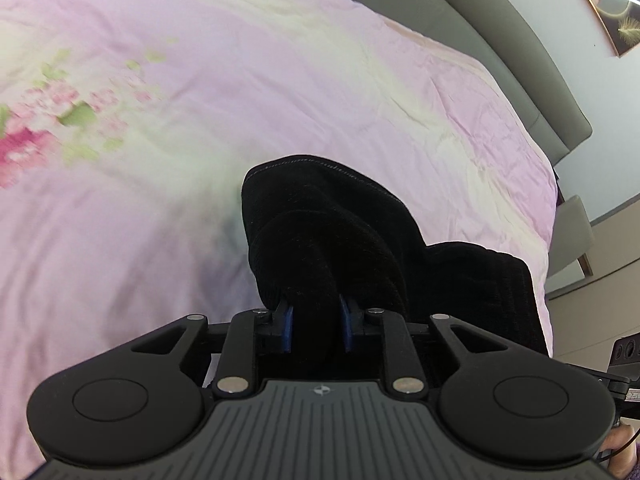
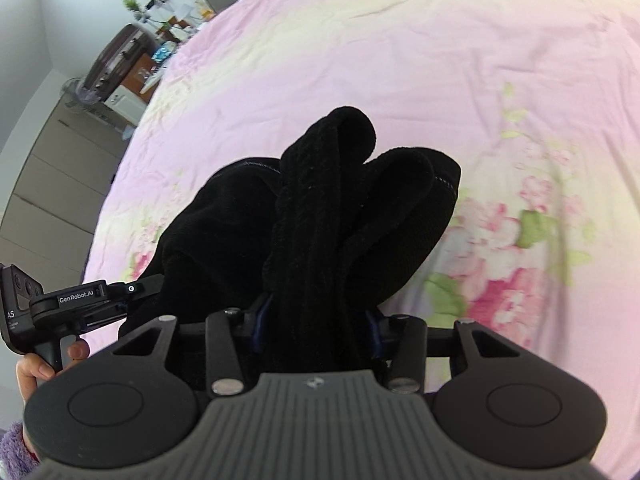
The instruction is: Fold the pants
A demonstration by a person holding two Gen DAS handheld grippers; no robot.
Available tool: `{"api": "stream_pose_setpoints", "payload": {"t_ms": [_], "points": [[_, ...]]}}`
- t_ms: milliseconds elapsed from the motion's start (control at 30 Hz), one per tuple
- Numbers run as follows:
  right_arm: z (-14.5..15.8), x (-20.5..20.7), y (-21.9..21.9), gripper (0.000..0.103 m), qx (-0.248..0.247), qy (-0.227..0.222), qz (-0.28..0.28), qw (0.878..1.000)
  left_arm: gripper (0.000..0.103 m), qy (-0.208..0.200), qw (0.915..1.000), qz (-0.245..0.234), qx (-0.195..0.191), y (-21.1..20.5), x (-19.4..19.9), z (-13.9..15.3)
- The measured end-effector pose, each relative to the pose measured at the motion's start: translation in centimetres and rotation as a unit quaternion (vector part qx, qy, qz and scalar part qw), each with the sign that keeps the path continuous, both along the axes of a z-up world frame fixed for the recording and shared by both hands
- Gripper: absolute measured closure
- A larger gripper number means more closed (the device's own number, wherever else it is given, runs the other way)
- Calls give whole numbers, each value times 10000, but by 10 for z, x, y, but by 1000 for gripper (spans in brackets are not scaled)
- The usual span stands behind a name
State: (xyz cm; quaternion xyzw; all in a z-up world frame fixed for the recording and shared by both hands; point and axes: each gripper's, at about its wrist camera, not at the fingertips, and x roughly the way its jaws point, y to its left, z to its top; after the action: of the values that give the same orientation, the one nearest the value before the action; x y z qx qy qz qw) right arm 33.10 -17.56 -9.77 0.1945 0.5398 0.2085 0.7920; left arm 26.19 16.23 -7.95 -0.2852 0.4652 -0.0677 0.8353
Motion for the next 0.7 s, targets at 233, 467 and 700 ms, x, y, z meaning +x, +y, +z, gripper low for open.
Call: {"api": "stream_pose_setpoints", "payload": {"t_ms": [233,467,700], "points": [[2,8,62,61,403,-208,203,9988,79,-177,9990,138,397,56,2,26],[-23,22,108,61,753,-75,108,9971,80,-188,9964,-106,814,99,25,23],[-71,19,123,60,752,402,2,9964,80,308,9891,-578,1317,120,32,-28]]}}
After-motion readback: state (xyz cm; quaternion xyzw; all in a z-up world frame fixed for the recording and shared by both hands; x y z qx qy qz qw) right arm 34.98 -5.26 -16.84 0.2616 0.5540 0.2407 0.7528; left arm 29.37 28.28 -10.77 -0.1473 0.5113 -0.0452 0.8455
